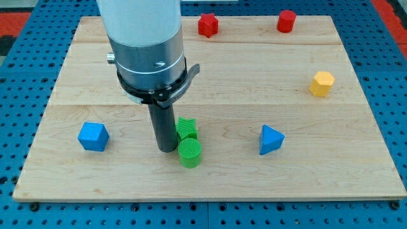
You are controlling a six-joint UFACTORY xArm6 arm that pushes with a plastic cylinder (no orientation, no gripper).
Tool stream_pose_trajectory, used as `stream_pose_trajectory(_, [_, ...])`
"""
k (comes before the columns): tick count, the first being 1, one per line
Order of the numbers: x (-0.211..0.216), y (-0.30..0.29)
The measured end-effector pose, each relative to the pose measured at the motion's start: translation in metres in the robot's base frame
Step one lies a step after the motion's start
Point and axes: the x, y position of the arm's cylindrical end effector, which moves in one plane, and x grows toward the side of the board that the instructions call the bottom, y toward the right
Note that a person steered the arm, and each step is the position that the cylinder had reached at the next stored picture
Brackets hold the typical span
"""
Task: Push the green circle above the blue cube
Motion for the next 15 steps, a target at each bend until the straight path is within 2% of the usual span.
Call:
stream_pose_trajectory(1, [0.001,0.000])
stream_pose_trajectory(3, [0.063,0.022])
stream_pose_trajectory(4, [0.060,0.044])
stream_pose_trajectory(6, [0.049,-0.004])
stream_pose_trajectory(7, [0.032,0.029])
stream_pose_trajectory(9, [-0.030,0.110])
stream_pose_trajectory(10, [-0.062,0.111])
stream_pose_trajectory(11, [-0.068,0.169])
stream_pose_trajectory(12, [-0.102,0.117])
stream_pose_trajectory(13, [-0.104,0.003])
stream_pose_trajectory(14, [-0.107,0.009])
stream_pose_trajectory(15, [-0.114,0.088])
